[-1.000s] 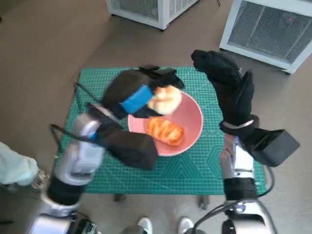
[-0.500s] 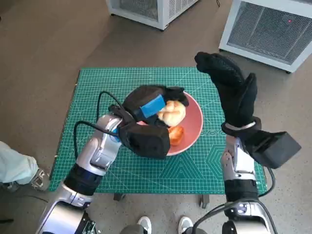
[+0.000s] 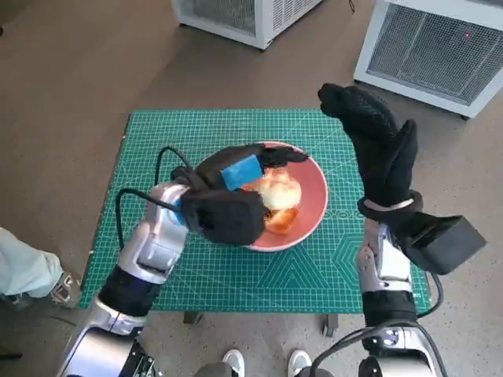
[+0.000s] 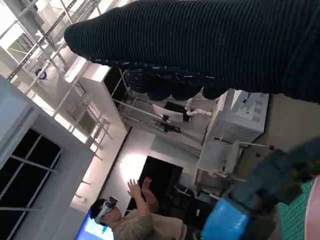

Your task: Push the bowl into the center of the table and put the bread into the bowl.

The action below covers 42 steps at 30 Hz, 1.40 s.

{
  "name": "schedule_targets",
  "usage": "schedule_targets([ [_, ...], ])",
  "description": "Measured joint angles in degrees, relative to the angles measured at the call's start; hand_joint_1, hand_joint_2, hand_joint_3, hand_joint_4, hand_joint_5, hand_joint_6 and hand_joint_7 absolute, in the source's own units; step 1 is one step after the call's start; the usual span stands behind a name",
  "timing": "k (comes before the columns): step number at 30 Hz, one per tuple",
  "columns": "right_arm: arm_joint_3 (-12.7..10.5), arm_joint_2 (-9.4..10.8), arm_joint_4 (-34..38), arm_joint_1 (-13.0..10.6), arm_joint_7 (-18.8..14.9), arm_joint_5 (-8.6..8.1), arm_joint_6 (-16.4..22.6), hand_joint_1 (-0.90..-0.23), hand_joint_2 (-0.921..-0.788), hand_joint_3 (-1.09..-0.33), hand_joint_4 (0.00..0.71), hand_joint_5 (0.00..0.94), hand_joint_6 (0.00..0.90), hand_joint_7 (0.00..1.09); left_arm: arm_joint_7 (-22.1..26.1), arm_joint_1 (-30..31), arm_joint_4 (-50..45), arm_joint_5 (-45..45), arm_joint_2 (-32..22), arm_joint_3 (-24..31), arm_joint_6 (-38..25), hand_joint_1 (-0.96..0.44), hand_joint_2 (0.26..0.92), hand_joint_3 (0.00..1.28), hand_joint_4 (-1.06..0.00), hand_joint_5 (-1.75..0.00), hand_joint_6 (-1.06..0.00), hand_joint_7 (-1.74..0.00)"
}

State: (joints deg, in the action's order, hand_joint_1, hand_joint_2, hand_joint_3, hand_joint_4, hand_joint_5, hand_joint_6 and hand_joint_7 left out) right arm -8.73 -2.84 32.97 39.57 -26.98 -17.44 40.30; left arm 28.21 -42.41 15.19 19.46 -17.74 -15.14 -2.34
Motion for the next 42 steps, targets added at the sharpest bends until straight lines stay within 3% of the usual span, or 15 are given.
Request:
schedule_targets([
  [9, 0.08, -0.01, 0.56, 0.08, 0.14, 0.1, 0.19, -0.691, -0.921, -0.75, 0.214, 0.0, 0.056, 0.48, 1.44, 1.92, 0.88, -13.53, -0.05, 9.36, 4.59, -0.36, 0.83, 0.04, 0.0, 0.0, -0.16, -0.01],
  [19, 0.21, -0.26, 0.79, 0.4, 0.63, 0.62, 0.31, -0.695, -0.921, -0.751, 0.211, 0.0, 0.056, 0.48, -2.44, 7.52, -2.34, -25.74, 4.35, 18.07, 11.72, -0.53, 0.916, 0.15, -0.03, -0.01, -0.19, -0.03],
  [24, 0.47, -0.28, 0.66, 0.92, 1.15, 1.38, 0.31, -0.689, -0.921, -0.755, 0.208, 0.0, 0.059, 0.48, -4.64, 9.55, -2.5, -29.23, 7.18, 20.67, 17.08, -0.63, 0.92, 0.26, -0.09, -0.03, -0.2, -0.04],
  [32, 0.46, -0.64, 0.86, 1.9, 1.78, 2.04, 0.31, -0.672, -0.921, -0.76, 0.209, 0.001, 0.062, 0.49, -6.67, 11.19, -0.32, -31.42, 10.33, 22.76, 24.84, -0.69, 0.921, 0.31, -0.12, -0.03, -0.2, -0.05],
  [42, 0.58, -0.93, 1.39, 2.55, 2.36, 2.14, 0.31, -0.666, -0.921, -0.763, 0.208, 0.0, 0.06, 0.49, -4.74, 11.65, 3.13, -32.96, 10.59, 23.07, 30.97, -0.72, 0.921, 0.35, -0.11, -0.01, -0.2, -0.04],
])
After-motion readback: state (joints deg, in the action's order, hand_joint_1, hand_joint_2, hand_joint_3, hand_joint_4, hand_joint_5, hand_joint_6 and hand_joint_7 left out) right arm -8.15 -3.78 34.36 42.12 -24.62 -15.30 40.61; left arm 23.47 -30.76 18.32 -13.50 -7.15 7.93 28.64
